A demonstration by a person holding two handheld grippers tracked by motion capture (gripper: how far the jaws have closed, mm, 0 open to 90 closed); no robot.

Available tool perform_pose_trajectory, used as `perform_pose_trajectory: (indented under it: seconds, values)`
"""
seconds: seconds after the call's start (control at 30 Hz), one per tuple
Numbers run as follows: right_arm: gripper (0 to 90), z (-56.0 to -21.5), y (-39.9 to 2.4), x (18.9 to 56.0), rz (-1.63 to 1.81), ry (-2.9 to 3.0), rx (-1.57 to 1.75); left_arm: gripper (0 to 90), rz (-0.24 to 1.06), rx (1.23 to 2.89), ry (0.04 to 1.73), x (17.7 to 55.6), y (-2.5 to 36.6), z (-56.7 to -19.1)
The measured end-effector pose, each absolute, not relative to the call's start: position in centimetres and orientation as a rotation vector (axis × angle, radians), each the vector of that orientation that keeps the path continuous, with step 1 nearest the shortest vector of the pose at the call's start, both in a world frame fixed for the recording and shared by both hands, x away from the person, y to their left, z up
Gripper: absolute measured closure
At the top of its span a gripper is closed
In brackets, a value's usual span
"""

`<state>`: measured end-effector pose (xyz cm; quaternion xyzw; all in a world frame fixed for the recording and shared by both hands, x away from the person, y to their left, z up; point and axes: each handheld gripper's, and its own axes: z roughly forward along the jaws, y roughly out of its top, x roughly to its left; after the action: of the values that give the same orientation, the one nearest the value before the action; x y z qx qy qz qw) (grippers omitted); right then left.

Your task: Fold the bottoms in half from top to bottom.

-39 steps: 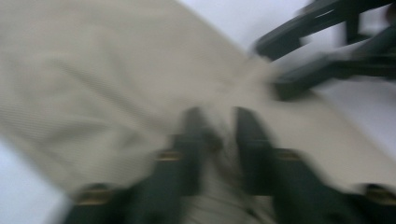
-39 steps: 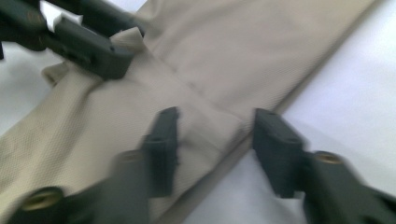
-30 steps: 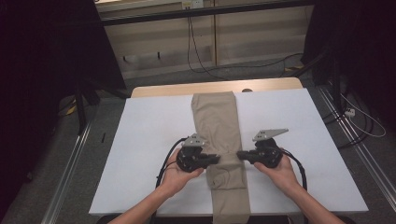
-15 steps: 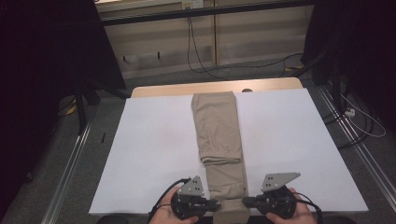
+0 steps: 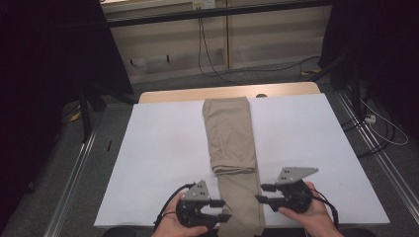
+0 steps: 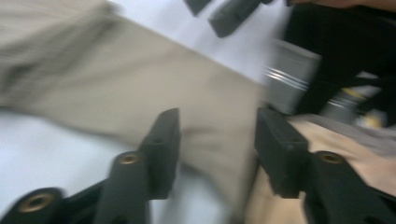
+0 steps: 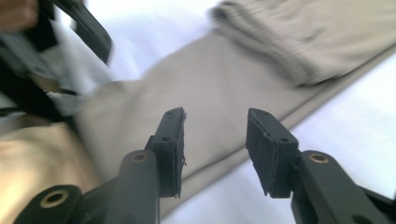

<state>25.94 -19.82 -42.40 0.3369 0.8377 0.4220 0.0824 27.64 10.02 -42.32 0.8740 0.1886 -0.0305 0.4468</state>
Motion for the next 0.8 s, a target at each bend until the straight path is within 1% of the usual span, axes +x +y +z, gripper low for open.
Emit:
perform_pose_trajectory:
  seconds: [0.03, 0.1, 0.17, 0.2, 0.3, 0.43, 0.47, 0.5, 0.53, 0.57, 0.6, 0.63, 0.73, 0.8]
  values:
    - [56.1, -42.5, -19.7, 27.0, 1.239, 2.498, 1.004, 47.0, -0.024, 2.166, 0.494, 28.5, 10.1, -42.3]
    - [53.4, -42.8, -19.4, 29.3, 1.204, 2.493, 1.004, 45.1, 0.042, 2.176, 0.532, 30.4, 10.2, -42.3]
    - [47.6, -42.9, -19.1, 30.9, 1.172, 2.472, 1.003, 43.0, 0.106, 2.178, 0.585, 32.5, 10.4, -42.6]
    - [46.4, -42.9, -18.9, 31.7, 1.149, 2.462, 0.995, 41.2, 0.121, 2.167, 0.609, 33.5, 10.5, -42.7]
    - [41.0, -43.1, -18.0, 33.7, 1.119, 2.463, 0.975, 39.7, 0.162, 2.159, 0.663, 35.9, 10.2, -42.9]
    - [42.3, -44.1, -16.6, 34.9, 1.04, 2.498, 0.897, 37.5, 0.212, 2.213, 0.627, 37.6, 9.1, -43.1]
    - [44.8, -44.2, -16.5, 34.9, 1.04, 2.498, 0.893, 37.5, 0.219, 2.186, 0.64, 37.9, 9.1, -43.2]
    - [51.5, -44.3, -16.5, 34.9, 1.03, 2.491, 0.891, 37.6, 0.207, 2.162, 0.649, 38.2, 9.1, -43.2]
    - [55.9, -44.3, -16.5, 34.9, 1.026, 2.482, 0.893, 38.7, 0.197, 2.148, 0.659, 38.4, 9.1, -43.4]
    - [67.9, -44.2, -16.8, 34.8, 1.067, 2.474, 0.911, 40.0, 0.189, 2.146, 0.652, 38.4, 9.1, -43.5]
    - [74.7, -44.1, -17.1, 34.9, 1.114, 2.468, 0.927, 40.4, 0.175, 2.147, 0.644, 38.4, 9.1, -43.6]
    - [78.0, -44.0, -17.3, 35.0, 1.124, 2.453, 0.94, 41.0, 0.167, 2.159, 0.629, 38.4, 9.1, -43.7]
    - [80.7, -44.1, -17.4, 35.3, 1.122, 2.446, 0.951, 42.8, 0.188, 2.17, 0.614, 38.2, 8.7, -43.9]
    - [80.4, -44.2, -17.3, 35.5, 1.12, 2.446, 0.948, 51.1, 0.202, 2.175, 0.618, 38.5, 8.4, -44.3]
